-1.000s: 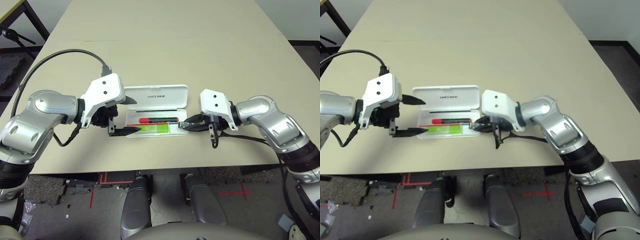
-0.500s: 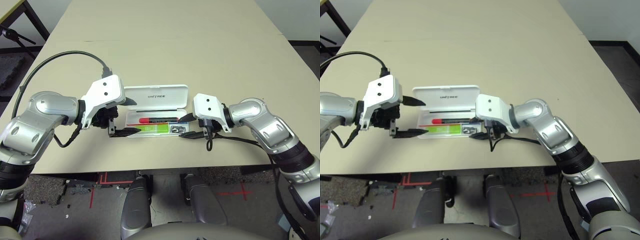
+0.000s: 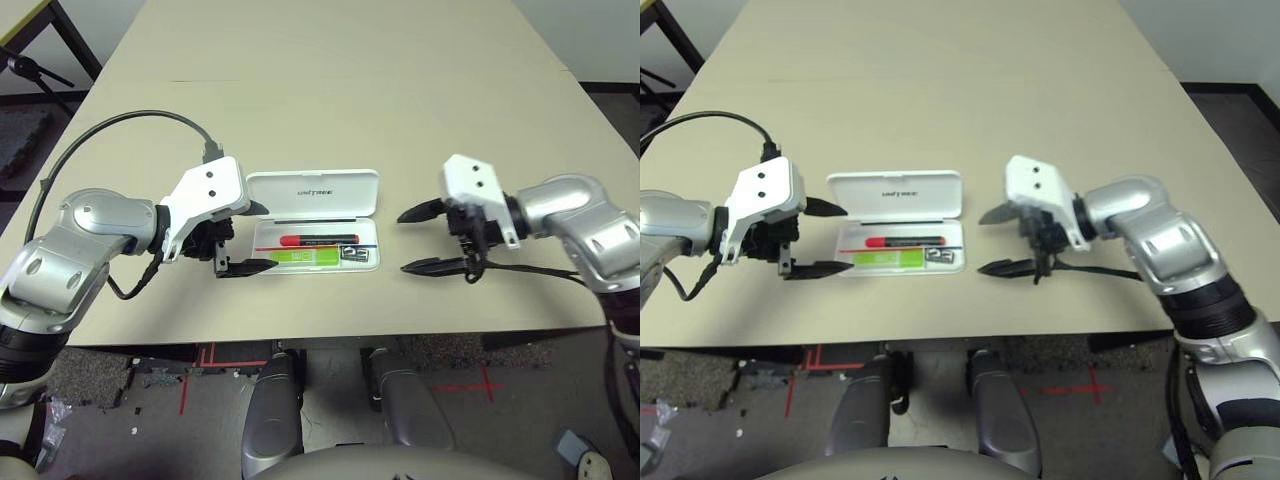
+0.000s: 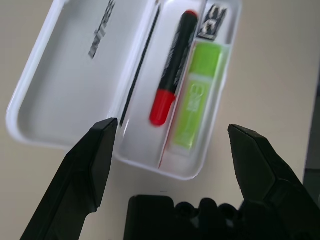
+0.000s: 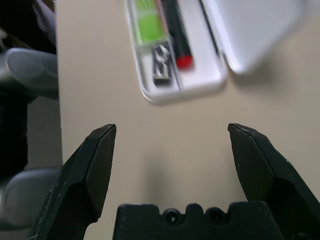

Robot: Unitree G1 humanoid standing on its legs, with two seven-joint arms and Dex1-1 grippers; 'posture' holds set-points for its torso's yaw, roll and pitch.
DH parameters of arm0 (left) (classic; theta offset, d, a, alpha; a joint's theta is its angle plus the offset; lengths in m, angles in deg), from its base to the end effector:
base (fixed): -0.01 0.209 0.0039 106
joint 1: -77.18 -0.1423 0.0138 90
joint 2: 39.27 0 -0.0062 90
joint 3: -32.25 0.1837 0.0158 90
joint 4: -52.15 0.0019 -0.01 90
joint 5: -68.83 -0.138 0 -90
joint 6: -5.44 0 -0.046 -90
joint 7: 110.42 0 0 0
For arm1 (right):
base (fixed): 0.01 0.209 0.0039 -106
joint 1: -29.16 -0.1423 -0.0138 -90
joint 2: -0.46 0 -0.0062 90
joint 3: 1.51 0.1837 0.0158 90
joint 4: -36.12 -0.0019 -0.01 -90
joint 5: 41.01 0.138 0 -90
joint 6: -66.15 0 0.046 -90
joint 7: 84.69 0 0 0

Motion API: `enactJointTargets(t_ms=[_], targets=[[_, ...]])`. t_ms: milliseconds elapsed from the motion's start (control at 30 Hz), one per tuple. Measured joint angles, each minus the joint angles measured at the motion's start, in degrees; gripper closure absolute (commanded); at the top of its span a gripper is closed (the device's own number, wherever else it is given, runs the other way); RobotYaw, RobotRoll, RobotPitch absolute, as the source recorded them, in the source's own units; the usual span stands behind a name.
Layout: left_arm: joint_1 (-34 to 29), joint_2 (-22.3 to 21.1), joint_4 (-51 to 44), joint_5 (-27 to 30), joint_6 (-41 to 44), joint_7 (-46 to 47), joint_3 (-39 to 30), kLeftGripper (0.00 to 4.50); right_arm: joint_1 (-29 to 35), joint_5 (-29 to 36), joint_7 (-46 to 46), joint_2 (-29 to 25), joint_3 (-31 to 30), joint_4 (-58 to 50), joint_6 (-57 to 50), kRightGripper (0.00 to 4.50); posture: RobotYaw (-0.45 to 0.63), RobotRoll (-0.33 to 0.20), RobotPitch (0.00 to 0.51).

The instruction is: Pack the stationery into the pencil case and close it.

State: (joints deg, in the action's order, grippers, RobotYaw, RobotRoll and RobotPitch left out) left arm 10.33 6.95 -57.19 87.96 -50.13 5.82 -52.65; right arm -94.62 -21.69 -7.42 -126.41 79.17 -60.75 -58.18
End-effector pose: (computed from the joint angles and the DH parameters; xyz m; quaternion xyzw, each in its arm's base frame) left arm 0.2355 0.2444 0.2236 0.3271 0.1762 -0.5032 0.7802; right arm 0.2686 -0.2401 0.2237 -0.2504 0.1878 0.5943 0.7408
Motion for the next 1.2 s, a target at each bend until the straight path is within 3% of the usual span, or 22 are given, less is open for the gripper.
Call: enactJointTargets(t_ms=[300, 333, 433, 700, 733, 967, 1200], targets=[[-0.6, -0.3, 6.9, -1.6, -3.7, -0.7, -0.4, 0.0, 1.8, 4.5, 2.9, -6.0, 5.7, 0.0, -2.7, 0.03, -0.08, 0.0, 0.201], [-0.5, -0.3, 7.7, -1.8, -3.9, -0.7, -0.5, 0.18, 1.9, 4.6, 2.9, -6.2, 5.8, 0.0, -2.7, 0.01, -0.08, 0.0, 0.2], [0.9, -0.3, 11.4, -3.6, -4.7, -0.4, -0.4, 1.03, 2.1, 4.8, 2.6, -6.3, 5.9, -0.2, -3.1, 0.0, -0.09, 0.0, 0.2], [3.6, 0.9, 22.8, -12.8, -11.4, 3.7, 0.7, 4.27, 2.3, 5.5, 1.0, -5.3, 5.9, -1.8, -3.8, 0.0, -0.08, 0.0, 0.195], [3.7, 1.4, 23.5, -13.1, -12.4, 3.7, 0.7, 4.47, 2.3, 5.6, 0.8, -5.2, 5.9, -1.9, -3.8, 0.0, -0.08, 0.0, 0.195], [6.8, 6.8, 30.4, -17.0, -19.0, 7.5, 0.8, 4.47, 2.2, 5.6, 0.2, -4.4, 5.6, -2.2, -4.1, 0.0, -0.09, 0.0, 0.192], [9.4, 13.7, 32.4, -17.0, -20.6, 9.5, 0.6, 4.47, 2.2, 5.7, -0.1, -4.4, 5.5, -2.4, -4.3, 0.0, -0.09, 0.0, 0.188]])
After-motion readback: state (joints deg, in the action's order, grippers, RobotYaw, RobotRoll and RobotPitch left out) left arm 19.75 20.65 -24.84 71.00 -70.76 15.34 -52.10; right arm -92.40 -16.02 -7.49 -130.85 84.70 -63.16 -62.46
